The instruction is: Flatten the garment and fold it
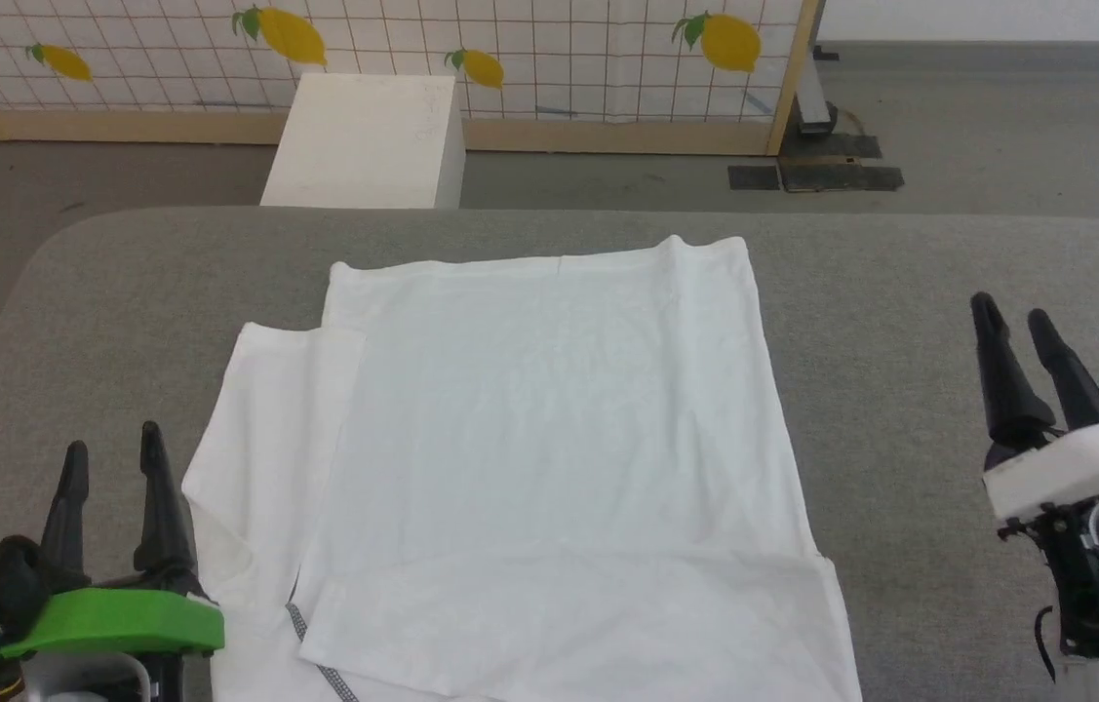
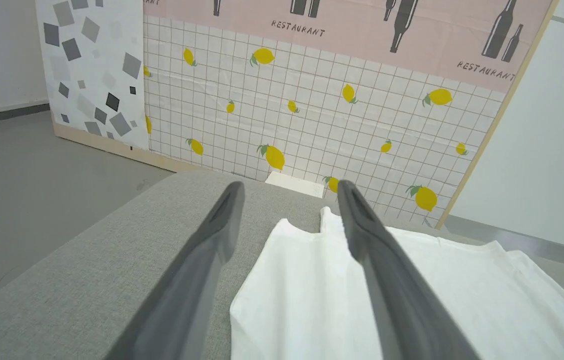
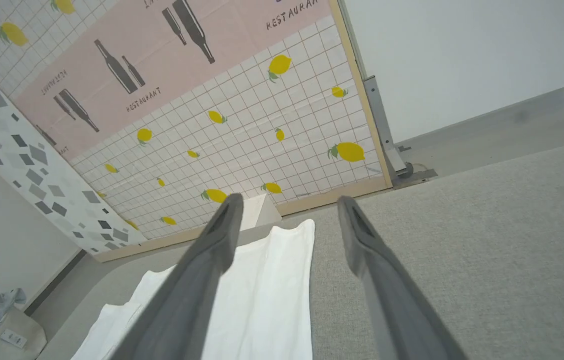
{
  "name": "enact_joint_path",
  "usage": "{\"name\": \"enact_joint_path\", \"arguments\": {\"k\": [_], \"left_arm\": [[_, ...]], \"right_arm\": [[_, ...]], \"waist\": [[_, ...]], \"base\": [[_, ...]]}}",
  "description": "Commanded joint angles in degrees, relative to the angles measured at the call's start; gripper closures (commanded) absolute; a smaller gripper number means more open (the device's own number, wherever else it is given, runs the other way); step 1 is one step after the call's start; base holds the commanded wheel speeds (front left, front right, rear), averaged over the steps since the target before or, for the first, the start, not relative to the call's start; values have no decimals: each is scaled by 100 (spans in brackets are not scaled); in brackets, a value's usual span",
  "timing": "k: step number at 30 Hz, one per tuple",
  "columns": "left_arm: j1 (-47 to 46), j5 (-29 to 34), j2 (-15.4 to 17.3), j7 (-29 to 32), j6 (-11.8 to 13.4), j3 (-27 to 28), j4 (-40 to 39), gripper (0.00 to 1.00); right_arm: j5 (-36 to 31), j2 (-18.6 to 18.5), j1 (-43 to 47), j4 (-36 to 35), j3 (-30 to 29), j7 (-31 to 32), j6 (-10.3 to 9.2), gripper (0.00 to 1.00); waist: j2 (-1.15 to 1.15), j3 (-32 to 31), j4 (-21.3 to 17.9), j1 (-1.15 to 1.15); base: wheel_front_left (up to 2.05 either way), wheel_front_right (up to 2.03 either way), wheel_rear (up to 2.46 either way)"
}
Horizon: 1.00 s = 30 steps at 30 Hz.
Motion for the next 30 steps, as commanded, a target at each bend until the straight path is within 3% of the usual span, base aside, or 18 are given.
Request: {"name": "enact_joint_path", "arguments": {"k": [1,6,14,22,26,30], "left_arm": [[-160,-75,76,86,-13,-13,57,0],[-1037,-427,398,739,-61,1,421,0],[-2995,-969,1420,3033,-140,-312,1536,0],[-4118,-1103,2058,4943,-177,-953,2226,0],[-4242,-1011,2257,5369,-176,-1130,2364,0],[-4304,-1011,2237,5443,-140,-1185,2472,0]], "right_arm": [[63,15,95,-42,-83,-68,-8,0],[201,17,165,-150,-415,-164,-8,0],[217,17,-29,-433,-628,-145,-8,0],[262,18,-254,-625,-571,-158,-8,0],[286,18,-321,-693,-523,-196,-8,0],[277,18,-345,-755,-566,-197,-8,0]], "waist": [[0,96,-50,0],[0,442,-75,0],[0,1325,-187,0],[0,2085,-327,0],[0,2307,-382,0],[0,2484,-361,0]], "base": [[0,0,0],[0,0,0],[0,0,0],[0,0,0],[0,0,0],[0,0,0]]}}
